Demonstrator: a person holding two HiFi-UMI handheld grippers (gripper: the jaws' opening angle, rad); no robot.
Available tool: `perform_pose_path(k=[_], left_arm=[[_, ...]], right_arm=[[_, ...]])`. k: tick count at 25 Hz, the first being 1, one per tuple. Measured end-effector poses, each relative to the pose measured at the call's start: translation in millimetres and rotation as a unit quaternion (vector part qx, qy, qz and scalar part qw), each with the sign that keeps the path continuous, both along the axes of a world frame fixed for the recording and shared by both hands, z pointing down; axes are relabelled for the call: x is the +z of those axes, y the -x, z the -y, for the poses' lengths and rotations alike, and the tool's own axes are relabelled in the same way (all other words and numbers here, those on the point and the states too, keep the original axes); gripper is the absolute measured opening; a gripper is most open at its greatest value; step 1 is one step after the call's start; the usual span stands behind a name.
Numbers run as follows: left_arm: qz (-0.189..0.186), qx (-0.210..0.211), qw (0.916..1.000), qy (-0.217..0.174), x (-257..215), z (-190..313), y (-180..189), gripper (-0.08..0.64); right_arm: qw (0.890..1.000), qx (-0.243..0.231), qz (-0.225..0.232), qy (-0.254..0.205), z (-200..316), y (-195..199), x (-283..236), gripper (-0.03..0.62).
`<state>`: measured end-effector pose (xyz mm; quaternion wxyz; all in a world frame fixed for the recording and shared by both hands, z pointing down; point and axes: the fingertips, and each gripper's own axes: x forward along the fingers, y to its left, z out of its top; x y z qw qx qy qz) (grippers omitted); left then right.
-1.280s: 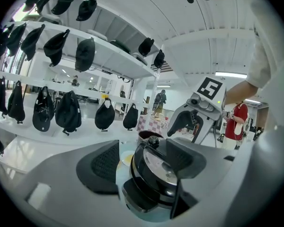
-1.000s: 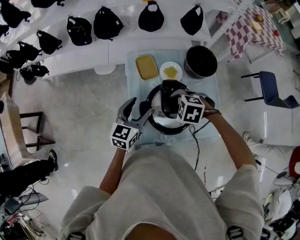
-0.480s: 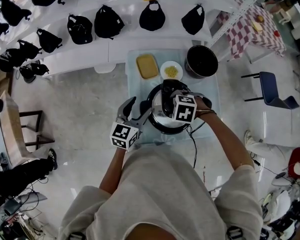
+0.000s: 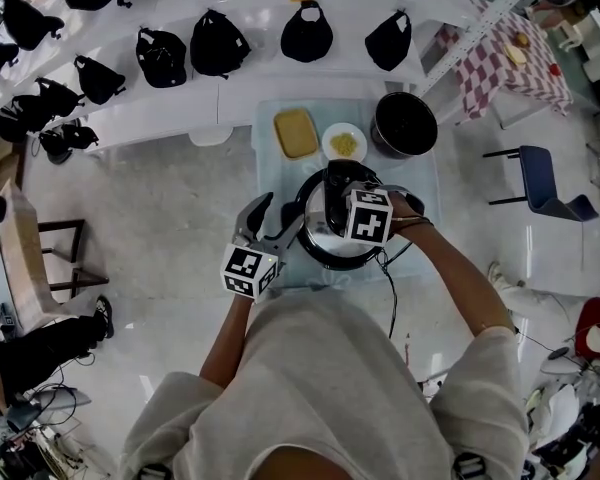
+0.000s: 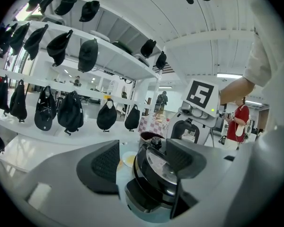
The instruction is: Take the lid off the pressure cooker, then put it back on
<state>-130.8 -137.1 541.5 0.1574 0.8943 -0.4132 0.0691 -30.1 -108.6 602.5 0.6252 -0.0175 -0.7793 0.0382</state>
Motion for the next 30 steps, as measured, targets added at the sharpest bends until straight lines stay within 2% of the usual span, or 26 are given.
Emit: perform_pose_path(k=[4, 12, 16, 19, 23, 26, 30], left_arm=[[-0.001, -0.006, 1.0, 0.0, -1.6, 4.5, 4.6, 0.293], [-0.001, 0.0, 1.0, -0.004, -1.8, 5.0, 0.9, 0.293], [-0.001, 0.003, 1.0, -0.006, -4.2, 5.5, 0.2, 0.293], [-0.001, 0.006, 0.9999, -0.009, -5.9, 4.8, 0.3, 0.293], [0.001, 0.009, 0.9999, -0.012, -7.2, 2.9, 0.2, 0.293], [0.003, 0.009, 0.9999, -0.012, -6.7, 1.2, 0.8, 0.293], [0.009, 0.012, 0.9998, -0.013, -7.2, -0.3, 0.8, 0.293]], right_arm=[[1.0, 0.007, -0.004, 0.001, 1.8, 0.3, -0.7, 0.276], [0.999, 0.05, -0.003, -0.003, 4.4, 0.8, 1.1, 0.278], [0.991, 0.132, -0.003, 0.003, 11.5, -2.8, 0.2, 0.276], [0.984, 0.176, -0.009, 0.005, 14.1, -4.0, 0.5, 0.276], [0.97, 0.242, -0.006, 0.009, 17.2, -7.7, 0.8, 0.276], [0.967, 0.255, -0.004, 0.004, 16.8, -10.1, 0.8, 0.276], [0.97, 0.244, -0.004, 0.005, 16.8, -8.2, -0.3, 0.276]])
